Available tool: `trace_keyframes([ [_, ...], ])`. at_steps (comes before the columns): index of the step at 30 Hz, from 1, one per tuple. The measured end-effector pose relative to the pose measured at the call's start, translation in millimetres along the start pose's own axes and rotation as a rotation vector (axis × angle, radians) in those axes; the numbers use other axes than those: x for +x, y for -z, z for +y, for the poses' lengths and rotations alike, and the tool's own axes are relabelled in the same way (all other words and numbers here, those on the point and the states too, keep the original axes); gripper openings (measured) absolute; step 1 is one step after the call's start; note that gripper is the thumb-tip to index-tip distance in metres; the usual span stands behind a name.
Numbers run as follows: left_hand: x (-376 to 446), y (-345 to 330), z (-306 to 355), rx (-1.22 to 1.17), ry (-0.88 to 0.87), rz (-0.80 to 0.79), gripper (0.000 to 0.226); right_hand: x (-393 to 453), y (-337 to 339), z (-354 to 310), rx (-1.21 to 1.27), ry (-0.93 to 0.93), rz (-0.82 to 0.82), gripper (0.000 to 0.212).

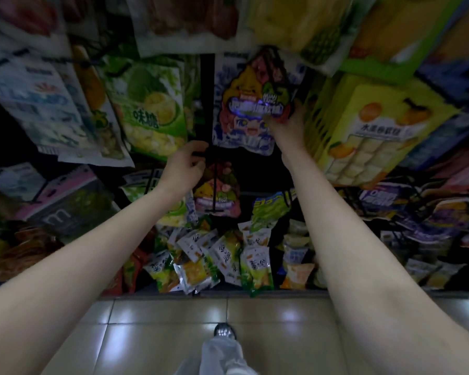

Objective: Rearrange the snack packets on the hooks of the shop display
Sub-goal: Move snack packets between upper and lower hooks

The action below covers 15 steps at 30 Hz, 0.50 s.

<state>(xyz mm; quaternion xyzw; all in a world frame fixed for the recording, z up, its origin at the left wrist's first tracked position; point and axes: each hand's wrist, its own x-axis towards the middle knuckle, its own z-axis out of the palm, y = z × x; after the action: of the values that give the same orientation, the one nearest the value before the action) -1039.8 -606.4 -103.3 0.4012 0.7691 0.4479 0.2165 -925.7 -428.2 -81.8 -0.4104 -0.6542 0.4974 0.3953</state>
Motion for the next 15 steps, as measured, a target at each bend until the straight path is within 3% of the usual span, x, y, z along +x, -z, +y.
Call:
trace_keyframes([
  [4,-3,1,0,0.023,-0.011,0.004,0.038,26,-10,23,-0.089,-0.117,0.107,0.082],
  [7,-4,1,-2,0.040,-0.005,-0.019,0.039,20,-12,18,-0.040,-0.086,0.081,0.037],
  [8,-5,1,-2,0.045,-0.009,-0.042,0.041,20,-12,19,-0.040,-0.047,0.068,0.031],
  [13,-4,3,2,0.046,-0.035,-0.099,0.045,17,-3,8,0.109,-0.072,0.026,0.015],
  [15,-3,5,3,0.037,-0.042,-0.082,0.044,13,0,4,0.131,-0.073,0.019,0.022],
])
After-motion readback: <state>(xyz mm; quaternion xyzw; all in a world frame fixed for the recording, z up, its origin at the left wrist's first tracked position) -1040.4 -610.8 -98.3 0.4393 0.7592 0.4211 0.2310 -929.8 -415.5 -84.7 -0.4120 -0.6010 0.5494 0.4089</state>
